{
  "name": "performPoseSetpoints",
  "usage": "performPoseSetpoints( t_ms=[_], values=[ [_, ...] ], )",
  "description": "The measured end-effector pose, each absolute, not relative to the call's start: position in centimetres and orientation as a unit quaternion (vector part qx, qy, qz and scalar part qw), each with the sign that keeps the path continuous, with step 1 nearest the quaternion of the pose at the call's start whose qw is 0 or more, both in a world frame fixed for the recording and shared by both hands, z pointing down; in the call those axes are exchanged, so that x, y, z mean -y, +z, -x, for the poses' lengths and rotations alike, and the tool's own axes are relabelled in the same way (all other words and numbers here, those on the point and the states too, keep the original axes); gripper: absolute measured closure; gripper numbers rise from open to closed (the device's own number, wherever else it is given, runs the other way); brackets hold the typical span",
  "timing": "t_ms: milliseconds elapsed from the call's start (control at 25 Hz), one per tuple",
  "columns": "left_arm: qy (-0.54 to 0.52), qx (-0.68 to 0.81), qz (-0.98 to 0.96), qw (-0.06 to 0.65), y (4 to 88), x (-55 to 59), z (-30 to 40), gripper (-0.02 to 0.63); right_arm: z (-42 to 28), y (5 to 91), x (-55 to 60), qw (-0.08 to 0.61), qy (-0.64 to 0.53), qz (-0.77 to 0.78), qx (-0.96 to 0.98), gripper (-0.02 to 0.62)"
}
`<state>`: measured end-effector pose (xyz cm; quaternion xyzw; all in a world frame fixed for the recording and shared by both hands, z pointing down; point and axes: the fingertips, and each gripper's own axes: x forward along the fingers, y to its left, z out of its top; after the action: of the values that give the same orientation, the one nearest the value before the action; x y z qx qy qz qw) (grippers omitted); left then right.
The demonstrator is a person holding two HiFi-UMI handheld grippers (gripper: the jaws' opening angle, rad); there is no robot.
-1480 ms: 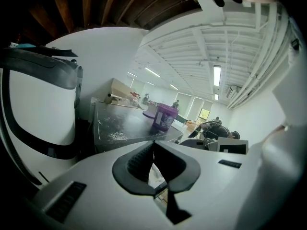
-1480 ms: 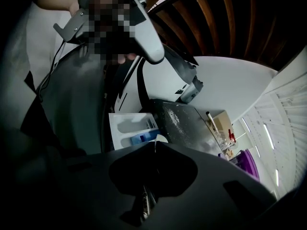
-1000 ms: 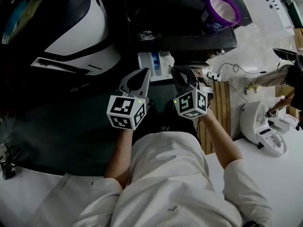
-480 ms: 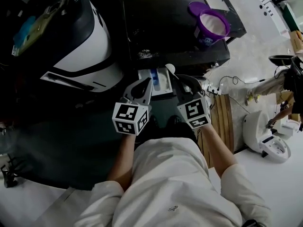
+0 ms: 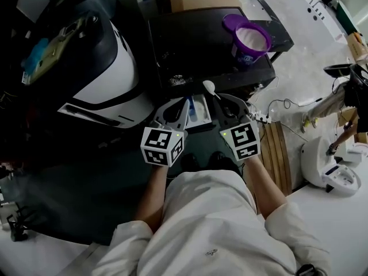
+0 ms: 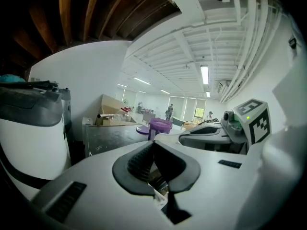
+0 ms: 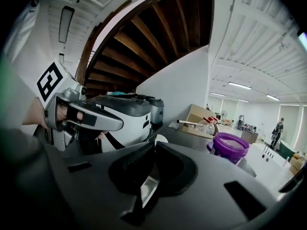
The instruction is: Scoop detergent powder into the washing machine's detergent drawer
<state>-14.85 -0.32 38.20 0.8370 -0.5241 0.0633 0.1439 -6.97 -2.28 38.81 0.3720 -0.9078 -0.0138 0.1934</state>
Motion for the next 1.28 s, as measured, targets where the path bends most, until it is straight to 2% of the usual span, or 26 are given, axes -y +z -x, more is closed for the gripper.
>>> performPoseSetpoints(
  t_ms=[640,1280],
  values=[
    [0.056,0.518,-0.846,0.115,35.9,1.0,14.3,0.588,5.2,35.5,3.0,0.121,0.04,-0.394,0.91,0.586],
    [0.055,0.514,-0.847,0.122,36.4,1.7,14.0,0.588,5.7,36.3,3.4,0.126,0.054,-0.389,0.911,0.586]
  ],
)
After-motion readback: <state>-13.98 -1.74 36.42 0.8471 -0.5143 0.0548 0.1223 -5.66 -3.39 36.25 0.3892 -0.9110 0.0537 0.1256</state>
